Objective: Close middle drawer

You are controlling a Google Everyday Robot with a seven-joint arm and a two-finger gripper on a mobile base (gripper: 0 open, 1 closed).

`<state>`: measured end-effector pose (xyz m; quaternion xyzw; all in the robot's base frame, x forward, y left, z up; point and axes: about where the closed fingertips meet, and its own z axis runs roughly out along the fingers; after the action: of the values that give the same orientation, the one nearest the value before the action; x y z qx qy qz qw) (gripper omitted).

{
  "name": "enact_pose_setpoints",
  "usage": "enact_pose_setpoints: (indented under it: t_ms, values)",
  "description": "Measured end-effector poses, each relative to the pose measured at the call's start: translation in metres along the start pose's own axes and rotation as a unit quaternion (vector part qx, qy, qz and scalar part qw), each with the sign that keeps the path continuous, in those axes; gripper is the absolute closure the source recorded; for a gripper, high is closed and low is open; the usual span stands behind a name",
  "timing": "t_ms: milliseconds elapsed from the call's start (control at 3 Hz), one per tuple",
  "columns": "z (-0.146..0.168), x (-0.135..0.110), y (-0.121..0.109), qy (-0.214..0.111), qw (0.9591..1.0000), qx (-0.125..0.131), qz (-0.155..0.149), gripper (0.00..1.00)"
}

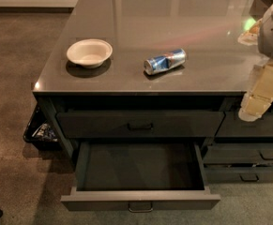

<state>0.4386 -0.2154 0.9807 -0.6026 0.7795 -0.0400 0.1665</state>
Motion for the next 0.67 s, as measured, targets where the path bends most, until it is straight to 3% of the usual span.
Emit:
enact_pose_setpoints:
  t_ms: [667]
  values:
    - [0.015,0.0,0.005,-0.01,0.9998,-0.015,0.005,0.0]
